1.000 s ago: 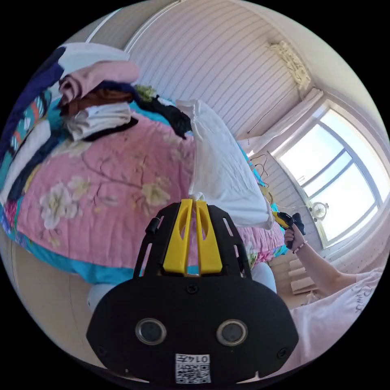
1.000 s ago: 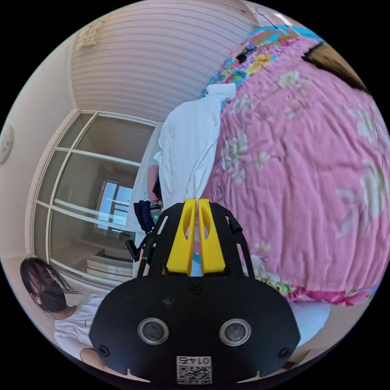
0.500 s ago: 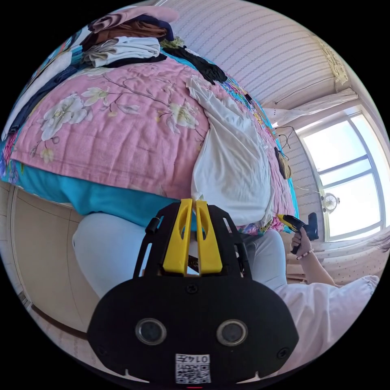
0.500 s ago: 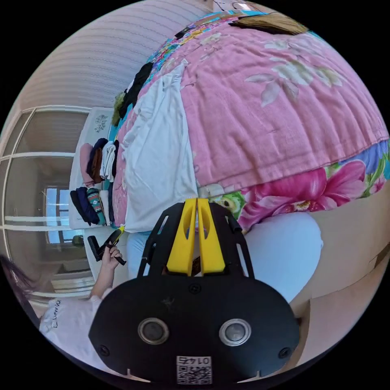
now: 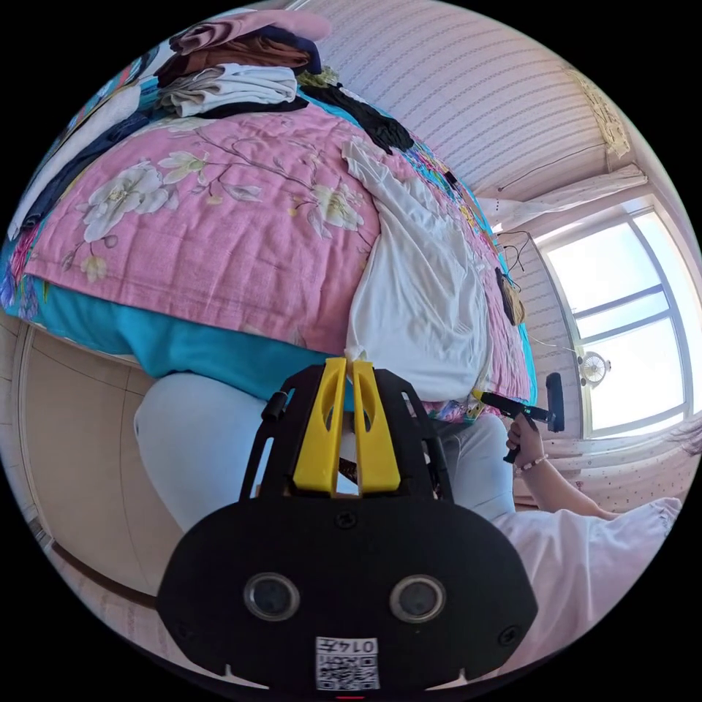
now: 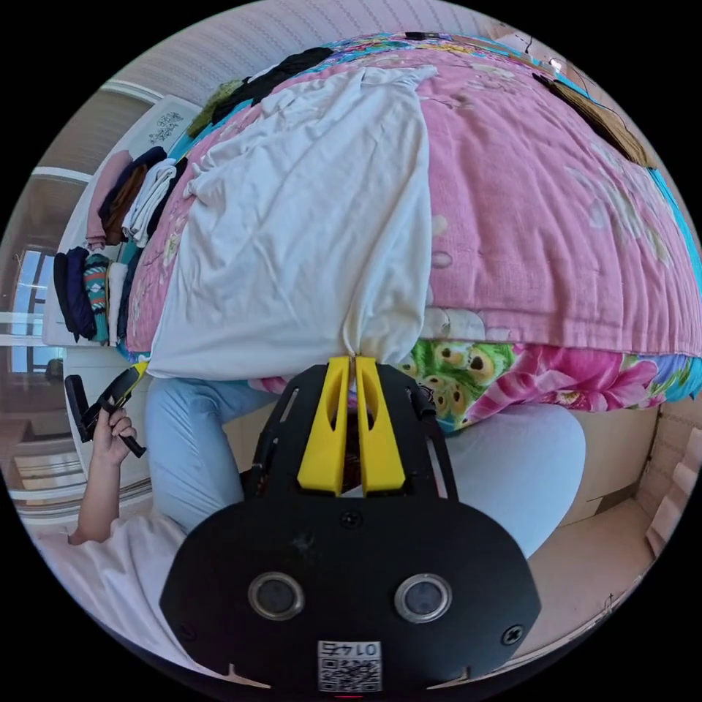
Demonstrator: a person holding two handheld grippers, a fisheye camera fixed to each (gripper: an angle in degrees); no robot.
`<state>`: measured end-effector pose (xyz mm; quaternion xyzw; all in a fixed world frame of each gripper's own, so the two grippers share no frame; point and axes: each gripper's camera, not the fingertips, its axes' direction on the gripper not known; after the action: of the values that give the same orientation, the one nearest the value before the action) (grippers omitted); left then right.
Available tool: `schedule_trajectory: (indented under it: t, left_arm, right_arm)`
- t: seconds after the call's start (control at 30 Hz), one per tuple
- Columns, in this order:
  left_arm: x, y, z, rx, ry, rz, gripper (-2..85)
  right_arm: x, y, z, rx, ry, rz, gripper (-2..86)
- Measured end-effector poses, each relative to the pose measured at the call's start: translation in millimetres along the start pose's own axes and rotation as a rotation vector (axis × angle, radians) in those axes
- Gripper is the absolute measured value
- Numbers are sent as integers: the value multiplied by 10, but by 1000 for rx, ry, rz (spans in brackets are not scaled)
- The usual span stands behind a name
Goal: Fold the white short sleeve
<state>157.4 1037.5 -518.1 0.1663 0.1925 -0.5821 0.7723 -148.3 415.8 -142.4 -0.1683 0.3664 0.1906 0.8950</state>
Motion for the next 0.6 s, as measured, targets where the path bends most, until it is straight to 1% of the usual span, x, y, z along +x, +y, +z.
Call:
schedule_trajectory:
  t: [0.13,0.3,0.47,0.6]
  left_arm:
    - [-39,-19,-28,21,20,1,-10]
    - [-34,-22,-65,25,23,34,-10]
    - [73,56,-9,-63,-31,122,-10]
    - [173,231,117,-165,-99,186,-10]
  right_arm:
    - [206,94,-209,38,-13,30,6]
    - [681,363,-580,147,-112,147,3]
    - [975,517,-729,195,-183,208,1]
    - [1043,517,-714,156,-164,202,0]
